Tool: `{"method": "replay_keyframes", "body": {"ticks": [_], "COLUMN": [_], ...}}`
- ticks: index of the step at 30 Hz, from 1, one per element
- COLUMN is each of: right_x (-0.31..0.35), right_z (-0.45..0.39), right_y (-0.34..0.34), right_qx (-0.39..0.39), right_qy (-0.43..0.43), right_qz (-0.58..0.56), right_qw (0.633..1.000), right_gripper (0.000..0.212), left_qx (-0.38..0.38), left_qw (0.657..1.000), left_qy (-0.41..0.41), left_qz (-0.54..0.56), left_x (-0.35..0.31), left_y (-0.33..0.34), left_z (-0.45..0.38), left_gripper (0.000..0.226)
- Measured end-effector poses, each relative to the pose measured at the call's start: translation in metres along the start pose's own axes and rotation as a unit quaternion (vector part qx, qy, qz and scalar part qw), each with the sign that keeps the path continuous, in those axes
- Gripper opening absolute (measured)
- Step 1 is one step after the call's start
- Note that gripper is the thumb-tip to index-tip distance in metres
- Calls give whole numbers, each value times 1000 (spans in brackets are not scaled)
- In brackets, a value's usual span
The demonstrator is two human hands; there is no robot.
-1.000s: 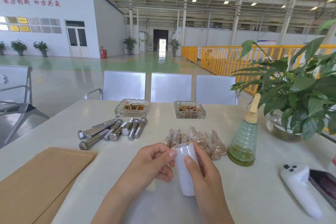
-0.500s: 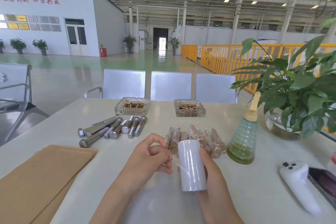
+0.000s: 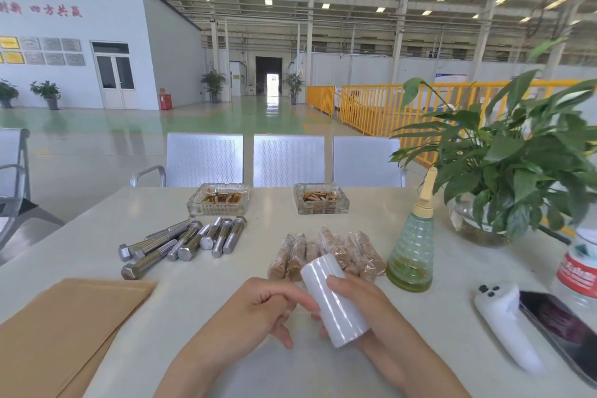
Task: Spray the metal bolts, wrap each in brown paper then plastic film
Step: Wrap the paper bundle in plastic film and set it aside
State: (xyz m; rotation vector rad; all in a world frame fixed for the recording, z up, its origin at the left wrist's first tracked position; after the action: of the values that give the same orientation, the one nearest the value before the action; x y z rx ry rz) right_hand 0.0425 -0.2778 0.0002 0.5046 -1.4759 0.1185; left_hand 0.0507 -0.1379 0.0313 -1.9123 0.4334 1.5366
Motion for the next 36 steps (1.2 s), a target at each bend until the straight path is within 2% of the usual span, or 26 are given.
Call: {"method": "replay_keyframes", "body": {"ticks": [3, 6, 10, 13, 15, 18, 22, 25, 27, 29, 31, 32, 33, 34, 36], "right_x": [2, 3, -3, -6, -6, -10, -14, 3, 20, 38, 53, 58, 62, 65, 71], "right_z": [3, 3, 3, 4, 3, 2, 0, 2, 3, 5, 7, 8, 9, 10, 11], "right_y": [-9, -6, -6, -8, -13, -19, -35, -33, -32, -25, -12, -5, 2, 8, 23], "right_qx": [14, 50, 87, 131, 134, 115, 63, 51, 40, 38, 54, 65, 75, 88, 124], "right_qy": [21, 38, 80, 118, 132, 141, 130, 111, 97, 84, 80, 83, 91, 98, 110], "right_qz": [4, 3, -47, -89, -109, -101, -99, -76, -30, 36, 106, 148, 188, 224, 271], "right_qw": [1000, 998, 992, 980, 976, 978, 985, 990, 994, 995, 990, 983, 975, 966, 948], "right_gripper": [61, 49, 49, 55, 60, 61, 80, 62, 68, 71, 60, 55, 53, 52, 51], "left_qx": [48, 95, 135, 127, 123, 117, 69, 22, 5, -18, -103, -152, -169, -146, -55], "left_qw": [999, 995, 991, 991, 991, 988, 995, 998, 996, 991, 966, 943, 921, 904, 887], "left_qy": [-14, -16, -14, -30, -34, -38, -40, -56, -79, -99, -84, -44, 12, 59, 89], "left_qz": [-4, -21, -8, -8, -30, -96, -57, -33, -36, -90, -222, -292, -351, -398, -449], "left_x": [-2, -3, -3, 4, 6, 12, 19, 23, 26, 25, 3, -20, -46, -69, -93], "left_y": [14, 23, 27, 16, 9, 5, -8, -23, -28, -36, -54, -58, -51, -35, 1], "left_z": [-1, 0, 5, 8, 11, 16, 25, 30, 32, 34, 38, 41, 43, 41, 30], "left_gripper": [49, 52, 53, 48, 48, 49, 47, 45, 48, 49, 47, 45, 46, 52, 69]}}
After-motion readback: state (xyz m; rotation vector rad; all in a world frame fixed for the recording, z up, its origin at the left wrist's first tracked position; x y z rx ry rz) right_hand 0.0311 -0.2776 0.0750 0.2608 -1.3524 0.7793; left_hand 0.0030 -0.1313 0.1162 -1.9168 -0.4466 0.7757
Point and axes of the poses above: each hand's wrist, its own z-axis away from the middle knuckle, its own y-axis out of the palm, x = y × z, the point moved 10 cm from there along -z, towards the middle knuckle, and after that the axes turned 12 degrees about x, right-handed, at the moved point
